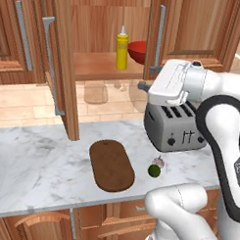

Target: Open the cabinet. Place the bowl and condiment on the counter. Then place the lime and garlic on the cutting board.

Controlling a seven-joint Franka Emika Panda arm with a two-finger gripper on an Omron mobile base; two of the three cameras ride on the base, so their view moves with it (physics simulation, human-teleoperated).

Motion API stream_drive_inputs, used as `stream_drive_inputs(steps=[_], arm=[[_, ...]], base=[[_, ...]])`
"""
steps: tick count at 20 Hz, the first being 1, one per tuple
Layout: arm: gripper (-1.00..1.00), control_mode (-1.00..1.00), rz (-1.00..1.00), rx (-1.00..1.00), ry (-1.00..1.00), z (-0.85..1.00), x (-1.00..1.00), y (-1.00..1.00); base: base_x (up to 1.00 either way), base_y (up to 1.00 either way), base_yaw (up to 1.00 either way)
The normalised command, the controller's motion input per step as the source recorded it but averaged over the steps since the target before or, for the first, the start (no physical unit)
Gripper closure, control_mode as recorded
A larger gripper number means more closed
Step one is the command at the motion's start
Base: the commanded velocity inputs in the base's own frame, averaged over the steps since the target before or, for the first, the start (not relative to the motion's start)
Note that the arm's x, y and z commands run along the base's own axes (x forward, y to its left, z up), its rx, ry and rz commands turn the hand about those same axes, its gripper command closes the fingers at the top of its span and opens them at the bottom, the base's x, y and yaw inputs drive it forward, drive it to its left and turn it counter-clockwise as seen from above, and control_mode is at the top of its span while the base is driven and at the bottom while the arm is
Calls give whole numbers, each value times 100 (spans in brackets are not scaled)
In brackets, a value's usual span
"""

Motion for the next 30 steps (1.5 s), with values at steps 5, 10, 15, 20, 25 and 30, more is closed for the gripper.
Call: stream_drive_inputs(steps=[5,10,15,20,25,30], arm=[[-100,-100,-24,0,-13,4,0,-21],[-100,-100,-17,0,-8,0,0,-22],[-100,-100,-16,0,-1,0,0,-25],[-100,-100,-17,3,0,0,1,-10],[-100,-100,-15,3,-1,0,0,-6],[-100,-100,-11,4,-2,0,4,-5]], base=[[0,0,0],[0,0,0],[0,0,0],[0,0,0],[0,0,0],[0,0,0]])
